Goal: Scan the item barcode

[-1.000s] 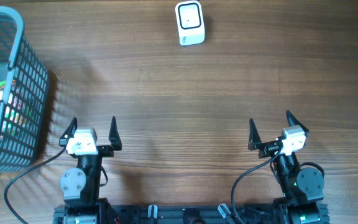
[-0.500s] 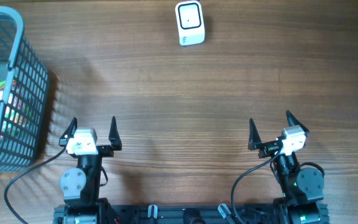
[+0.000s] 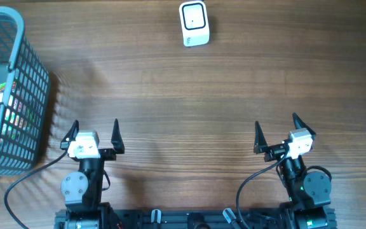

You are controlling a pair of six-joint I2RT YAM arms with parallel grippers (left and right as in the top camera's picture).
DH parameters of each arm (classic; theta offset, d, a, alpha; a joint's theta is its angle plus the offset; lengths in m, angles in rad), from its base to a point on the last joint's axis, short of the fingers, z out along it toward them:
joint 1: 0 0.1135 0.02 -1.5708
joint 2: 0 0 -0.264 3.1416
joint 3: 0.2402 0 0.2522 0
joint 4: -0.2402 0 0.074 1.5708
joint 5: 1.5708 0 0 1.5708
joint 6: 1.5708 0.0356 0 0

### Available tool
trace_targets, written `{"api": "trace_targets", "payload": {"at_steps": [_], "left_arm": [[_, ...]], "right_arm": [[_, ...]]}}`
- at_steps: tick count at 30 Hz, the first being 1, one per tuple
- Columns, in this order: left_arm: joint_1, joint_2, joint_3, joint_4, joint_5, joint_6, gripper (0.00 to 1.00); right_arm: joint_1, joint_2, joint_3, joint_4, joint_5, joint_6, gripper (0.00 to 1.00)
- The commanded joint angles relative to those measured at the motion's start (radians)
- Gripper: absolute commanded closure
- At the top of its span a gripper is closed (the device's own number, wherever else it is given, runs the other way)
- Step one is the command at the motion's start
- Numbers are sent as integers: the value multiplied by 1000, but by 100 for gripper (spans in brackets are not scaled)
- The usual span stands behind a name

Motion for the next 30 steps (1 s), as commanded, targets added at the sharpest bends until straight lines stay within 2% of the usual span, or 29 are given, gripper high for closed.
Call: {"api": "trace_targets", "payload": {"at_steps": [1,10,13,17,21,23,26,28,30], "left_arm": [[5,-7,-4,-6,-10,20,0],[5,-7,-4,-4,-10,3,0],[5,-7,21,-43,19,-212,0],[5,24,188,-202,196,-306,0],[5,274,559,-430,383,-325,0],[5,533,878,-688,422,-294,0],[5,980,1444,-1161,420,-109,0],[5,1212,1732,-1242,433,-126,0],[6,1333,1855,-1218,408,-141,0]], "right_arm": [[-5,-3,-1,2,-5,-2,0],[-5,-3,-1,2,-5,-2,0],[-5,-3,-1,2,-5,-2,1],[-5,-3,-1,2,-5,-2,0],[-5,-3,-1,2,-5,-2,0],[-5,-3,-1,2,-5,-2,0],[-5,-3,-1,2,-5,-2,0],[-5,-3,-1,2,-5,-2,0],[-5,-3,-1,2,-5,-2,0]]}}
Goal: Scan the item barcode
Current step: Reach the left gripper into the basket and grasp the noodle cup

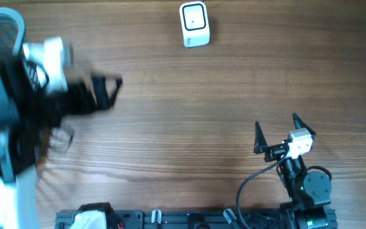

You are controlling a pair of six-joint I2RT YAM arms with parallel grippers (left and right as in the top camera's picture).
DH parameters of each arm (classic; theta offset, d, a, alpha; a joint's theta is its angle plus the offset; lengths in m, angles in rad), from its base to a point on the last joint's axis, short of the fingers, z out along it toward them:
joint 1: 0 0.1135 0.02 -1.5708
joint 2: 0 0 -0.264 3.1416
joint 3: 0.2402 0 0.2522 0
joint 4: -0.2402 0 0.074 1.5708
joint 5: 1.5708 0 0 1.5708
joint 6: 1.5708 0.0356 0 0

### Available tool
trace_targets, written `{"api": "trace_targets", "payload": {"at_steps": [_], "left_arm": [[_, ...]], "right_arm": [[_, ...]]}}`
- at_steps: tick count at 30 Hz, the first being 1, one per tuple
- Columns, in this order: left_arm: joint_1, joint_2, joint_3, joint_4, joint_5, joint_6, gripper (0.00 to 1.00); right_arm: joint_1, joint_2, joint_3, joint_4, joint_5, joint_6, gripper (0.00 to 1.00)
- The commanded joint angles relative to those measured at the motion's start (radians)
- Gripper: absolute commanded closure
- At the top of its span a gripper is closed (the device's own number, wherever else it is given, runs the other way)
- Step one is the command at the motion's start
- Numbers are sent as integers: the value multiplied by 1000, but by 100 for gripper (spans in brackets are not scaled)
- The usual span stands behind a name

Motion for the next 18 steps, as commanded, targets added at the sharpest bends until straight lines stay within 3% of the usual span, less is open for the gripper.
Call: {"api": "trace_targets", "payload": {"at_steps": [1,4,10,14,18], "left_arm": [[4,163,158,46,-32,26,0],[77,192,159,129,-314,-129,0],[487,214,159,195,-584,-128,0],[684,354,156,170,-579,-69,0],[692,520,156,113,-466,136,0]], "right_arm": [[-5,-6,-1,3,-6,-2,0],[-5,-6,-1,3,-6,-2,0],[-5,-6,-1,3,-6,-1,0],[-5,-6,-1,3,-6,-2,0],[-5,-6,-1,3,-6,-2,0]]}}
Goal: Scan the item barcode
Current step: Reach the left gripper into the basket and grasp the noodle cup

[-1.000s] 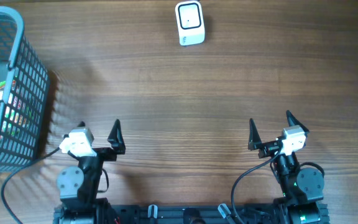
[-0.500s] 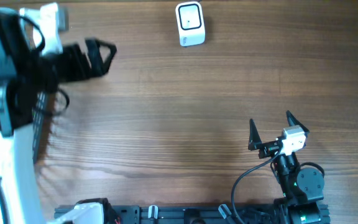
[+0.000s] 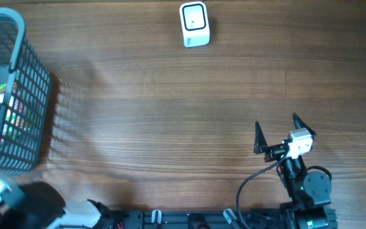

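A white barcode scanner (image 3: 194, 23) stands at the far edge of the table, near the middle. Colourful packaged items lie inside a grey wire basket (image 3: 35, 83) at the far left; no single item can be picked out. My right gripper (image 3: 276, 121) rests open and empty near the front right, far from both scanner and basket. Only a blurred dark and white part of my left arm (image 3: 24, 202) shows, in the bottom left corner just in front of the basket. Its fingers are out of the picture.
The wooden table (image 3: 170, 114) stretches between basket, scanner and right arm. The arm bases and cables (image 3: 246, 191) run along the front edge.
My left arm was raised and blurred over the basket's near side with its fingers pointing right. Now it shows only in the bottom left corner, fingers out of view. The right arm has not moved.
Both grippers first rested open near the front edge, left and right. Then the left arm was up close to the camera over the basket area. Now it sits low in the bottom left corner, while basket, scanner and right gripper stay where they were.
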You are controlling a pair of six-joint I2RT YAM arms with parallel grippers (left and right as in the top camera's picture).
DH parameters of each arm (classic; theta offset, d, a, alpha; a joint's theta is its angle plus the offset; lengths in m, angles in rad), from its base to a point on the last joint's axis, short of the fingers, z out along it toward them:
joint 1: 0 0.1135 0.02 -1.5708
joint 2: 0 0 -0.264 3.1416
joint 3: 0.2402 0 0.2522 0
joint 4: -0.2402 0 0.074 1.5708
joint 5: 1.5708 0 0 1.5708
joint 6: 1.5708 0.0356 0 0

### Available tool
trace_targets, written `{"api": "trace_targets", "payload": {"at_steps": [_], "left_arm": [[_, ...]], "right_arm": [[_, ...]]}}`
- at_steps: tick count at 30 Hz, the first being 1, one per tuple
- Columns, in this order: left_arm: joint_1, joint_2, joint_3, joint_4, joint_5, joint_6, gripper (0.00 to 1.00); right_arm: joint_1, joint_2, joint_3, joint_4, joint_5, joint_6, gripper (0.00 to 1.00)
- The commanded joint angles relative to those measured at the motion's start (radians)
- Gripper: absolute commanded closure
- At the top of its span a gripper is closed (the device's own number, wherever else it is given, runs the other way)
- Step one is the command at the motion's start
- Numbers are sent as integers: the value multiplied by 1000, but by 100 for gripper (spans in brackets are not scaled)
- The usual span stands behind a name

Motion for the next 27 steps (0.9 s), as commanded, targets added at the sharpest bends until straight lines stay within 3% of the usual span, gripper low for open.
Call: {"api": "trace_targets", "payload": {"at_steps": [1,16,24,27], "left_arm": [[4,122,4,-43,153,244,0],[4,456,3,-55,266,399,0],[6,492,-115,27,262,397,0],[6,491,-103,31,263,394,21]], "right_arm": [[-5,-6,-1,3,-6,-1,0],[-5,-6,-1,3,-6,-2,0],[-5,-6,-1,3,-6,-2,0],[-5,-6,-1,3,-6,-1,0]]}}
